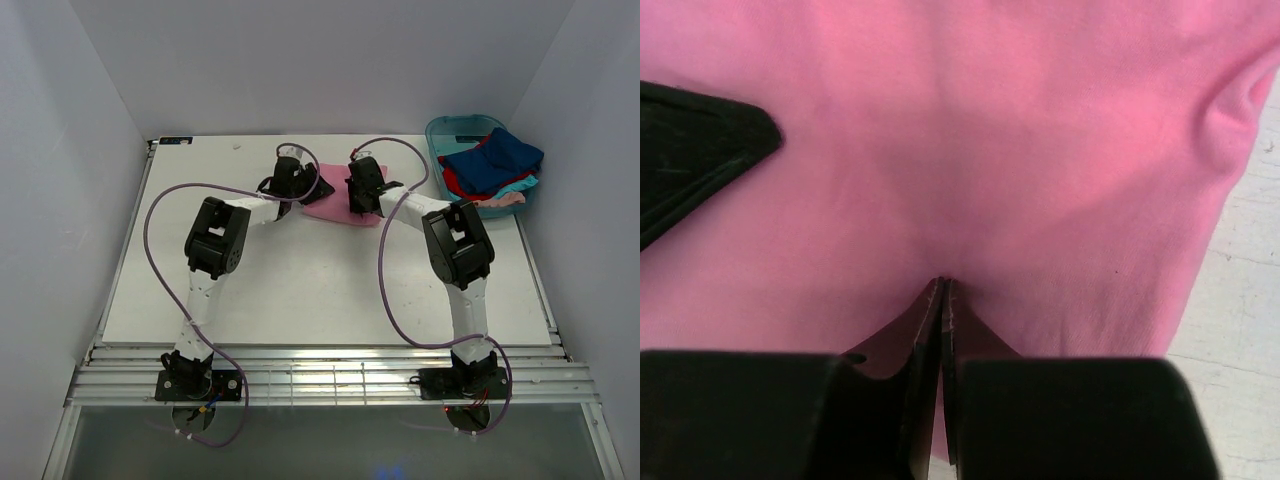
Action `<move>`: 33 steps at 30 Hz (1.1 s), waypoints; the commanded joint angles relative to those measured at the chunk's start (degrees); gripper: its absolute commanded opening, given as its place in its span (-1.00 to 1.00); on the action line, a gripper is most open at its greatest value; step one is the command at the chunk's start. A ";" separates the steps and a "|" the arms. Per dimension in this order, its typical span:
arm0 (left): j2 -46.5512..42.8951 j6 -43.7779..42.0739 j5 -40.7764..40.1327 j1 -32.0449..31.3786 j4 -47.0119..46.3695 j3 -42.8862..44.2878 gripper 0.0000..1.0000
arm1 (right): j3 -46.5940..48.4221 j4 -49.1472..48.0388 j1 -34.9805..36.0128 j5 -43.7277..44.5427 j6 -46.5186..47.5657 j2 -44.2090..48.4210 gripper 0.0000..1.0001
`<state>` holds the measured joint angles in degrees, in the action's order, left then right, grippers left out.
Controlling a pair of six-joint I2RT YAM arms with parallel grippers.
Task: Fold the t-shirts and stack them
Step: Put the neatly folded tshirt into the corner of the board with the left arm
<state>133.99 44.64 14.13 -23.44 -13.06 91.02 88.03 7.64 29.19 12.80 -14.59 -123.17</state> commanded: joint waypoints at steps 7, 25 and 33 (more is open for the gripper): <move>2.24 -0.16 2.31 -2.05 4.71 1.09 -0.66 | -4.35 3.61 2.10 0.38 0.00 3.29 -0.85; -21.40 -26.88 -13.43 8.22 30.81 -0.06 -0.82 | -11.30 7.65 2.36 5.40 1.23 22.62 -0.29; -25.97 -32.86 -15.89 15.70 36.43 0.73 -0.82 | -13.85 7.65 2.80 3.73 0.88 27.11 -0.29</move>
<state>112.20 15.94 -0.58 -9.63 20.01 89.62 75.18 14.44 31.64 17.23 -13.89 -98.15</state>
